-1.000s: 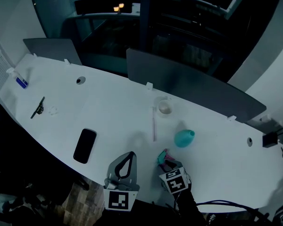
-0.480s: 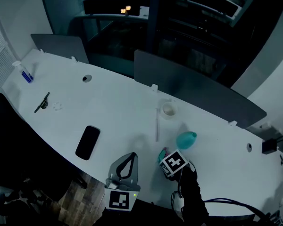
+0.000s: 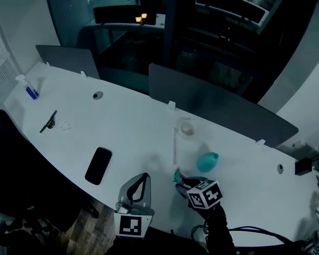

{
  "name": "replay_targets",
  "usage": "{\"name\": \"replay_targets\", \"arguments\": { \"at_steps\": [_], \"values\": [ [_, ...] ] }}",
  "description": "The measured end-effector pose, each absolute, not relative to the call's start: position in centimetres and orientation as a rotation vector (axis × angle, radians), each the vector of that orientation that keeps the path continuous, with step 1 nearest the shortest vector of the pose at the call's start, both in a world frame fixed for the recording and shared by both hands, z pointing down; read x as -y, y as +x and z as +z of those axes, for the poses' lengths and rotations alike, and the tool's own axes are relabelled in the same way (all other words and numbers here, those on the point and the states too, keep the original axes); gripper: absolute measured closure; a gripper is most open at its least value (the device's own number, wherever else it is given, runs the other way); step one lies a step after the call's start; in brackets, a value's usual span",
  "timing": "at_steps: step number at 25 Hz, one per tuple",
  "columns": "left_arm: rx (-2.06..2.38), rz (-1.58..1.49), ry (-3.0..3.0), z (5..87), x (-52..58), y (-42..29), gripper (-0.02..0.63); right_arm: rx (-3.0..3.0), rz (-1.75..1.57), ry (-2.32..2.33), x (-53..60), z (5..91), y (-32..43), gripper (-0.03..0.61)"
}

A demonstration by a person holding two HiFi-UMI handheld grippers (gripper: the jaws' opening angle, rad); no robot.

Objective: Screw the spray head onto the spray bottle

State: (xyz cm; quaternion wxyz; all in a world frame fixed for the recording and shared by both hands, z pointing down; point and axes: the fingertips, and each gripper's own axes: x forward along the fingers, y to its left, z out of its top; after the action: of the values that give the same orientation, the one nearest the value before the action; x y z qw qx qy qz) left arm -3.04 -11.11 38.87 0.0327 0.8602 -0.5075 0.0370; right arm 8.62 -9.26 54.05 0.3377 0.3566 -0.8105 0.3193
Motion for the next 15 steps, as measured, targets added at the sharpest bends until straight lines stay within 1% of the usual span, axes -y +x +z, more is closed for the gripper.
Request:
{"name": "replay_targets", "arguments": {
  "at_steps": [2,5,9,12,15],
  "values": [
    [1.564,0.117,2.643,39.0,11.3,-3.0,0.611,2.323,0.795,1.036,10.2,49.6,8.3,0.443],
    [1.527,0.154,2.638,39.6,11.9,-2.5,0.611,2.605,0.64,1.129,10.2,43.3,8.2,0.443],
    [1.323,0.168,2.615,41.3,12.8,-0.1,0.611,2.906,0.379,1.133,8.0,37.0,7.7,0.443],
    [1.166,0.134,2.657,40.4,12.9,2.5,0.611,3.071,0.273,1.061,5.8,34.9,7.2,0.443],
    [1.065,0.091,2.777,38.0,12.0,5.0,0.611,3.094,0.242,1.016,4.7,35.3,6.9,0.442]
  ]
}}
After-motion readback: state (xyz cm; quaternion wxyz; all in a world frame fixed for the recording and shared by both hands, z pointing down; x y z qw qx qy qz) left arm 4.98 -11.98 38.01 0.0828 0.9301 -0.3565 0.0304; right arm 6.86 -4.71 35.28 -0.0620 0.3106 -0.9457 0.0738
